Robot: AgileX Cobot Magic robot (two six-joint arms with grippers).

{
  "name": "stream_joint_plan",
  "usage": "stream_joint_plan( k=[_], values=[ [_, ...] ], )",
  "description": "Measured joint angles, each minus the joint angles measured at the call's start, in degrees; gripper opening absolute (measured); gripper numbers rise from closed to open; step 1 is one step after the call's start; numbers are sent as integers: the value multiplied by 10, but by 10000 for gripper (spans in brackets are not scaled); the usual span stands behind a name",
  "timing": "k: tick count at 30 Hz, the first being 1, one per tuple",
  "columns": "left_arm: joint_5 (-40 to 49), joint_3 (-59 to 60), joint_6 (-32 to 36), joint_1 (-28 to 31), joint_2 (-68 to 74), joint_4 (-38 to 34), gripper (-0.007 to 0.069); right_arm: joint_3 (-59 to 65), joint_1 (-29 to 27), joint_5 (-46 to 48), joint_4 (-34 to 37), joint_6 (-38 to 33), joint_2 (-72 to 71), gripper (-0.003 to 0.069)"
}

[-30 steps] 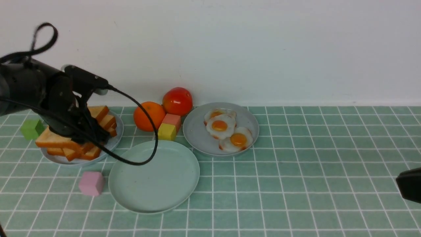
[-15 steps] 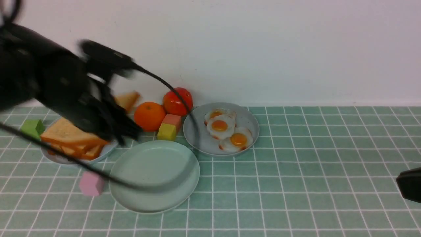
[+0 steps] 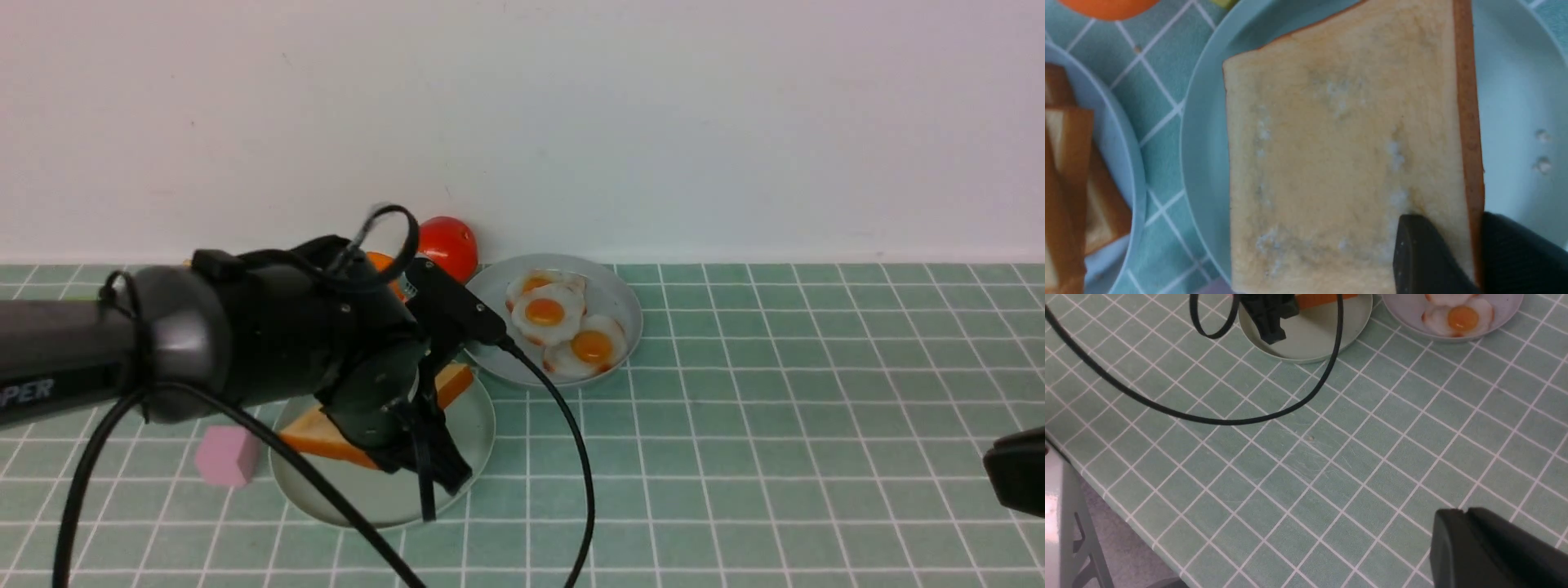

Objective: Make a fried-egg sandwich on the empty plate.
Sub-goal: Use the left arm to put a slice of bread into the empty plate in the middle, then use the right arm to grab a fried egg

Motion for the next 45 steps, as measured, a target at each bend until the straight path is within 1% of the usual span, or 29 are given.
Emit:
stream_joint_plan(
  k=[3, 4, 7, 9, 10, 13, 14, 16, 17, 18, 20, 21, 22, 23, 24, 25, 27, 29, 30, 31, 35, 38, 39, 41, 45],
  values=[
    [-10, 0, -1, 0, 5, 1, 183, 0, 0, 0, 0, 2, 0, 81],
    [-12, 0, -1, 0, 5, 1, 197, 0, 0, 0, 0, 3, 0, 101],
    [-18, 0, -1, 0, 5, 2, 293, 0, 0, -2, 0, 11, 0, 175],
    [-17, 0, -2, -1, 1, -5, 400, 0, 0, -9, 0, 12, 2, 250],
    [-16, 0, -2, -1, -1, -6, 409, 0, 0, -10, 0, 12, 1, 257],
    [12, -2, -2, -14, -37, -32, 526, 0, 0, -39, 0, 12, 16, 340],
    [26, -6, -2, -22, -57, -38, 536, 0, 0, -49, 0, 12, 23, 354],
    [45, -12, -8, -36, -93, -49, 530, 0, 0, -70, 1, 15, 43, 364],
    [63, -15, -26, -53, -145, -58, 474, 0, 0, -91, 4, 18, 70, 364],
    [68, -15, -38, -61, -175, -61, 444, 0, 0, -98, 6, 20, 86, 361],
    [68, -1, -79, -74, -271, -68, 281, -1, 0, -121, 14, 24, 136, 344],
    [68, -1, -83, -75, -271, -68, 281, -2, 0, -121, 15, 25, 142, 342],
    [63, 22, -106, -76, -331, -69, 154, -9, 0, -127, 19, 26, 181, 327],
    [53, 42, -121, -76, -384, -68, 78, -17, 0, -131, 25, 28, 215, 314],
    [42, 66, -129, -76, -428, -66, 22, -27, 0, -134, 32, 28, 245, 304],
    [31, 92, -133, -76, -464, -64, -12, -39, 0, -136, 40, 28, 274, 298],
    [-11, 153, -146, -76, -561, -63, -13, -70, 0, -142, 52, 28, 334, 292],
    [-37, 191, -152, -76, -612, -63, -13, -91, 0, -146, 60, 28, 364, 290],
    [-66, 241, -162, -76, -678, -63, -13, -128, -4, -149, 71, 31, 417, 288],
    [-81, 271, -167, -76, -714, -63, -13, -146, -7, -149, 78, 33, 441, 288],
    [-108, 359, -183, -76, -816, -63, -13, -231, -37, -134, 118, 40, 547, 288],
    [-126, 397, -188, -76, -865, -63, -13, -311, -68, -119, 162, 33, 640, 288],
    [-127, 398, -189, -76, -866, -63, -13, -316, -70, -116, 165, 31, 646, 288],
    [-141, 405, -199, -76, -875, -62, -13, -381, -89, -105, 187, 17, 712, 288],
    [-145, 406, -218, -76, -865, -62, -13, -466, -110, -106, 197, 9, 787, 289]
  ],
)
